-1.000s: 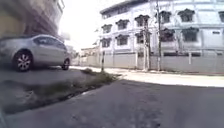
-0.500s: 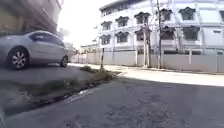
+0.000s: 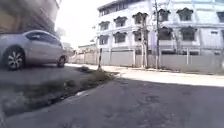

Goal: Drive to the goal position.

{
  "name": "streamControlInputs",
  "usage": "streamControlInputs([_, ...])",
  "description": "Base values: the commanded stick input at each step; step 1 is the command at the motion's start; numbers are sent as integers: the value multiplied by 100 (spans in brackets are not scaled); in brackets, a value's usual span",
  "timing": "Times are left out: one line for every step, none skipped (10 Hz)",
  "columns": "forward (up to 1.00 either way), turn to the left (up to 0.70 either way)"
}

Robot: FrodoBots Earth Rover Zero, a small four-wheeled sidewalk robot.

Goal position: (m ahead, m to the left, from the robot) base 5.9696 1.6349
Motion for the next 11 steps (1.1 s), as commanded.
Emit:
streamControlInputs([100, -40])
streamControlInputs([100, -40])
streamControlInputs([100, -40])
streamControlInputs([100, -40])
streamControlInputs([100, -40])
streamControlInputs([100, -40])
streamControlInputs([100, -40])
streamControlInputs([100, -41])
streamControlInputs([100, -39])
streamControlInputs([100, -10])
streamControlInputs([100, -1])
